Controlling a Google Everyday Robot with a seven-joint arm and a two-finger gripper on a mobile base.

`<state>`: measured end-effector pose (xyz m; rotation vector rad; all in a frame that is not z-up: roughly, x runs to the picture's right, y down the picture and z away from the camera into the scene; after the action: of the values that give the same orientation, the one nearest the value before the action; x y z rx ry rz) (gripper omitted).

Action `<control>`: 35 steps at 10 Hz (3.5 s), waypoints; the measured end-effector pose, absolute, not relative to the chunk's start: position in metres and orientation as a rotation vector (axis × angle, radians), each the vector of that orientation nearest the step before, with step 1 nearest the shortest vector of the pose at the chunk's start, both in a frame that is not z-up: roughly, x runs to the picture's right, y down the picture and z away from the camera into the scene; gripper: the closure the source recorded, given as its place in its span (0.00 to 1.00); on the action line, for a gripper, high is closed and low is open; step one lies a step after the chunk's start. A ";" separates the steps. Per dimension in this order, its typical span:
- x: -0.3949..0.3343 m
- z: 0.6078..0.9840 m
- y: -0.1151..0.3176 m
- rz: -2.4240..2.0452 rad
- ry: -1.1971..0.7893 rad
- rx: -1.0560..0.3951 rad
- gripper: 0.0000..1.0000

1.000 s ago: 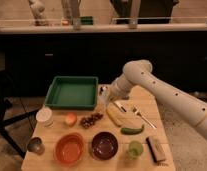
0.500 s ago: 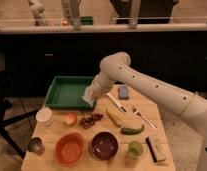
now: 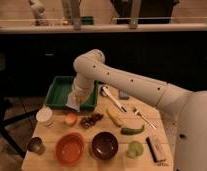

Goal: Place towel in metal cup

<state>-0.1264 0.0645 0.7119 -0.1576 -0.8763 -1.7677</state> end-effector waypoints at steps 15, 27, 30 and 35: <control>-0.169 0.681 0.094 -1.953 -0.967 -0.142 1.00; -0.315 0.646 0.151 -2.218 -1.026 -0.007 1.00; -0.322 0.652 0.166 -2.202 -1.037 0.006 1.00; -0.328 0.643 0.209 -2.167 -1.125 -0.037 1.00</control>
<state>-0.3278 0.2087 0.6433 -0.0370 -1.1254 -2.1667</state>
